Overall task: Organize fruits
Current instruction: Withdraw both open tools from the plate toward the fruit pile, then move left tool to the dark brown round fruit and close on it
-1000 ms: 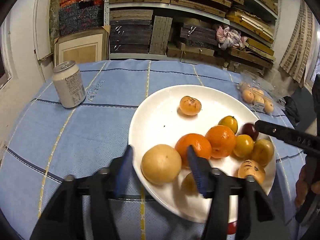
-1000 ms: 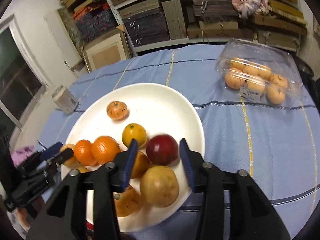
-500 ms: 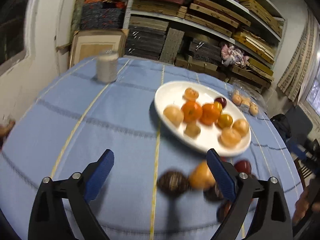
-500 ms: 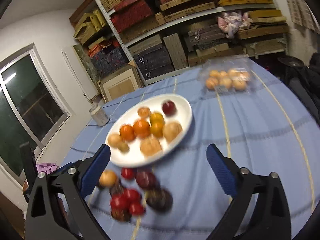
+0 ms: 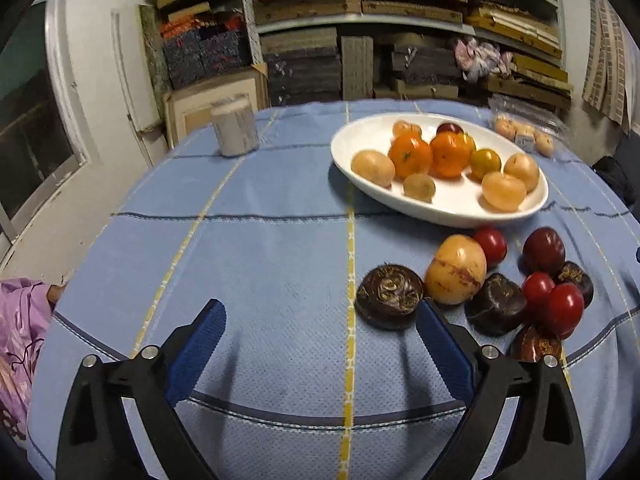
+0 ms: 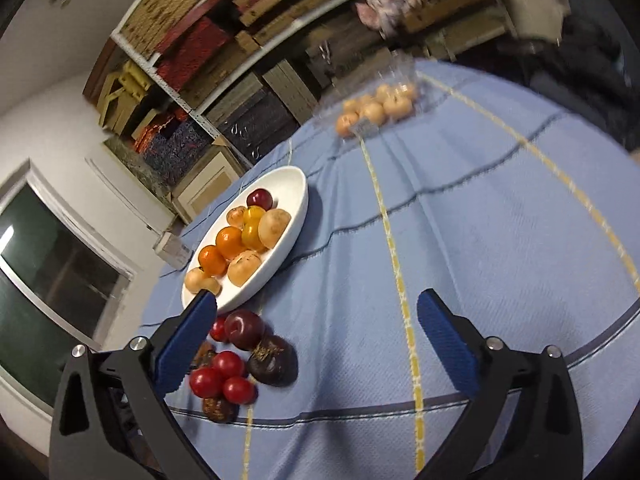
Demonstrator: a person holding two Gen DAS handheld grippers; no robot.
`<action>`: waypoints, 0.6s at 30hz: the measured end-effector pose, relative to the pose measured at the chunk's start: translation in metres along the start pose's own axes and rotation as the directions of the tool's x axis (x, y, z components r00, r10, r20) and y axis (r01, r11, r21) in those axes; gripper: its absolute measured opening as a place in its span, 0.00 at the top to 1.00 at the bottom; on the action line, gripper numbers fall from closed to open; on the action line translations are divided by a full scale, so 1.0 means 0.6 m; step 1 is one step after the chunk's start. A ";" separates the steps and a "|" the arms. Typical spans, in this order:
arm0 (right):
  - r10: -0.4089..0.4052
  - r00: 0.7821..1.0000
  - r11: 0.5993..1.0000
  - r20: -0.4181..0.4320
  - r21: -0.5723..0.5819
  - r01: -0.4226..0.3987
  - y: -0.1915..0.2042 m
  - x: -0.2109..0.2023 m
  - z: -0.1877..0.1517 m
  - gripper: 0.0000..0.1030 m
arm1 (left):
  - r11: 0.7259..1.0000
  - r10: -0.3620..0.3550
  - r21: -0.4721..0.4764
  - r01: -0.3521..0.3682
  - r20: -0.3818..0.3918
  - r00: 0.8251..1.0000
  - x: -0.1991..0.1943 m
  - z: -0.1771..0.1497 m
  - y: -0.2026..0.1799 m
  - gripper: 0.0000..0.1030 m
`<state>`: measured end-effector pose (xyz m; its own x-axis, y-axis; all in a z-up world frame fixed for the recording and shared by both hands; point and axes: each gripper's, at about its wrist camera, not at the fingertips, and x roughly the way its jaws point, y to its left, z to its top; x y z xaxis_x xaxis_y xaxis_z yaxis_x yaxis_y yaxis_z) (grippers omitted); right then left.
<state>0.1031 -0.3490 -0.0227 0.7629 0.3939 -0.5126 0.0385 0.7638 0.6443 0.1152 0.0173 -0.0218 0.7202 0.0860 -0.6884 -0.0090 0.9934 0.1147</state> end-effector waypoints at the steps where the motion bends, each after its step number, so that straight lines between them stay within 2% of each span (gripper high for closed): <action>1: 0.004 1.000 1.000 -0.007 0.013 -0.004 -0.003 0.001 0.001 0.04 | 1.000 -0.006 0.008 0.006 -0.014 1.000 0.005 0.000 -0.001 0.07; 6: 0.016 0.999 0.999 -0.027 0.041 -0.015 -0.009 0.005 0.002 0.04 | 0.998 -0.025 0.052 0.029 -0.077 0.997 0.031 0.004 -0.018 0.07; 18: 0.014 0.998 0.999 -0.059 0.032 -0.012 0.000 0.014 -0.006 0.04 | 0.999 -0.015 0.031 0.018 -0.080 0.997 0.055 0.027 -0.018 0.06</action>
<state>0.1073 -0.3442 -0.0290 0.7242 0.4341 -0.5359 0.0497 0.7421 0.6684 0.1501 0.0079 -0.0341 0.6625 0.0769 -0.7451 0.0250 0.9919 0.1246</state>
